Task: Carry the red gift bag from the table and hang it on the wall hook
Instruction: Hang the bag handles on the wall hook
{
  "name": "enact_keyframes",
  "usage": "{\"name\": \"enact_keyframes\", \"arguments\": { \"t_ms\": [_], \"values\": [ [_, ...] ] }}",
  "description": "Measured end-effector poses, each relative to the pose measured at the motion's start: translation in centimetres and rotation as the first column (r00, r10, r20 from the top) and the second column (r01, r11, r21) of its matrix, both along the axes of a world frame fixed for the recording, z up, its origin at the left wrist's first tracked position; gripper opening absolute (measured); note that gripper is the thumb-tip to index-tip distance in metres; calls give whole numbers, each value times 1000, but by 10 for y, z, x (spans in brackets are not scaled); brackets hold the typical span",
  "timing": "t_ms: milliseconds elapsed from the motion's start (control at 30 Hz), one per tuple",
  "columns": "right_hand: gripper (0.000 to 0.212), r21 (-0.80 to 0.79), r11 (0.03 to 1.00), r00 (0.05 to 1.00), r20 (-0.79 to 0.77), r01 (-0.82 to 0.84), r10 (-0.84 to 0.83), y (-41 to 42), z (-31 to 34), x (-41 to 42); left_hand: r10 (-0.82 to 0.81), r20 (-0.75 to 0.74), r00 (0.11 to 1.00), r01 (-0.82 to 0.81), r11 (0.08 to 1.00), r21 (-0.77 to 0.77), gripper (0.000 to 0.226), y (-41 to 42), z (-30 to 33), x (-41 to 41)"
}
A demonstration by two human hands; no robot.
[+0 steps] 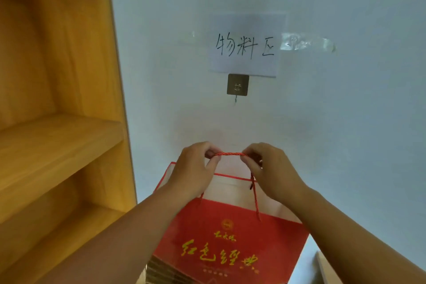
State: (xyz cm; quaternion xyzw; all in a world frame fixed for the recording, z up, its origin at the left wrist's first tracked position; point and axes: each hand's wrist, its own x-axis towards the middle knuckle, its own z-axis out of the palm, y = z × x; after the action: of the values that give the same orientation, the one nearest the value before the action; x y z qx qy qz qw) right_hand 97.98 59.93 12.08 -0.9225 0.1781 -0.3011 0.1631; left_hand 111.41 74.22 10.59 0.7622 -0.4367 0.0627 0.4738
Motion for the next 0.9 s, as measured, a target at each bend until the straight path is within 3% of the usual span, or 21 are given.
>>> {"name": "enact_keyframes", "arguments": {
  "t_ms": [400, 600, 767, 900],
  "values": [
    [9, 233, 966, 987, 88, 109, -133, -68, 31, 86, -204, -69, 977, 198, 977, -75, 14, -88, 25, 111],
    [7, 360, 930, 945, 275, 69, -177, -95, 54, 112, -238, -140, 961, 213, 961, -177, 13, -111, 44, 133],
    [9, 330, 940, 874, 428, 87, -231, -114, 64, 138, -176, -139, 975, 128, 944, -303, 9, -137, 58, 144],
    [7, 289, 950, 862, 446, 116, -241, -122, 60, 158, -124, -129, 984, 80, 950, -303, 10, -147, 62, 151]
  ]
}}
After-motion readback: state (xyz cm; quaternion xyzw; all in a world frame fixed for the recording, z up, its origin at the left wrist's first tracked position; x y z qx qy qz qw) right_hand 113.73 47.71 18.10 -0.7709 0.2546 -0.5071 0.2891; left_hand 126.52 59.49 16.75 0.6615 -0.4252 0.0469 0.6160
